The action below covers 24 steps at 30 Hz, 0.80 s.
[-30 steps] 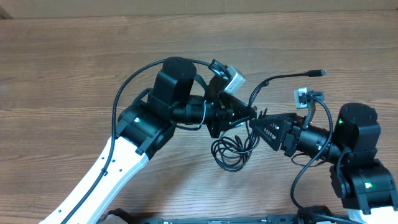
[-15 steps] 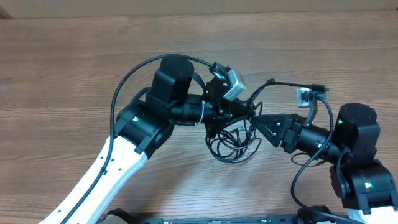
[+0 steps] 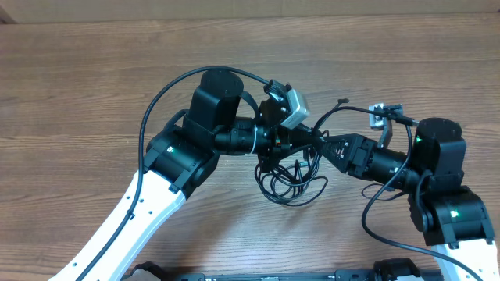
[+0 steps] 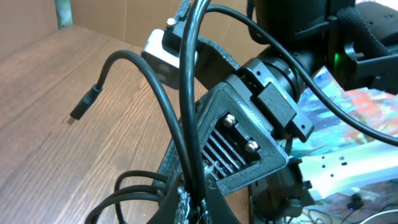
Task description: Untangle cables
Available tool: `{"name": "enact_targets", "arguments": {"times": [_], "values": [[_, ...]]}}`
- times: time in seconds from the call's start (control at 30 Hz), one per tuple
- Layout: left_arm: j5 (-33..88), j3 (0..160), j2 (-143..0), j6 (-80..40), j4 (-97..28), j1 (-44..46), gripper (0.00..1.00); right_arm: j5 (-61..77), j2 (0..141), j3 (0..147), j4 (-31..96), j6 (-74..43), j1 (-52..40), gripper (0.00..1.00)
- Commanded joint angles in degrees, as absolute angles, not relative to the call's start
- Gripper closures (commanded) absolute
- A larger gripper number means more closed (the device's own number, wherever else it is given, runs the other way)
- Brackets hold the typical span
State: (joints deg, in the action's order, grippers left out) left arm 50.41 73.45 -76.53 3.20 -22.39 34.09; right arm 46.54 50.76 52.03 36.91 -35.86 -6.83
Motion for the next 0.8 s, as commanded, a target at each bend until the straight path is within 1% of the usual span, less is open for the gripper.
{"name": "enact_targets", "arguments": {"times": [0.0,0.03,0.1,0.23,0.27,0.43,0.5,0.57,0.63,0.77], "values": [[51.90,73.43,-76.49,8.12,-20.53,34.13,0.96,47.66,51.33,53.10,36.51,-36.01,-6.74,0.56],[51.92,73.43,-76.49,8.95,-20.10,34.13,0.96,47.66,51.59,53.10,36.51,-36.01,-6.74,0.60],[51.92,73.43,-76.49,10.09,-19.59,34.13,0.96,47.68,52.01,53.10,36.51,-36.01,-6.74,0.66],[51.88,73.43,-76.82,10.33,-18.96,34.15,0.96,47.68,52.73,53.10,36.53,-36.01,-6.74,0.88],[51.03,73.43,-77.06,10.28,-19.05,34.15,0.96,47.66,52.93,53.10,36.51,-36.01,-6.74,0.96],[48.64,73.43,-77.17,10.04,-20.03,34.09,0.96,47.66,53.06,53.10,36.71,-35.57,-6.74,0.96],[44.97,73.43,-77.17,8.99,-21.21,33.98,0.96,47.66,53.06,53.10,36.71,-35.55,-6.74,0.96],[38.98,73.43,-77.17,5.34,-22.63,33.95,0.96,47.66,53.06,53.10,36.69,-35.55,-6.74,0.96],[31.14,73.43,-77.17,-1.02,-24.88,33.36,0.96,47.66,53.06,53.10,36.71,-35.55,-6.74,0.96],[22.24,73.43,-77.17,-12.32,-28.47,31.05,0.96,47.70,53.01,53.10,36.73,-35.55,-6.74,0.96]]}}
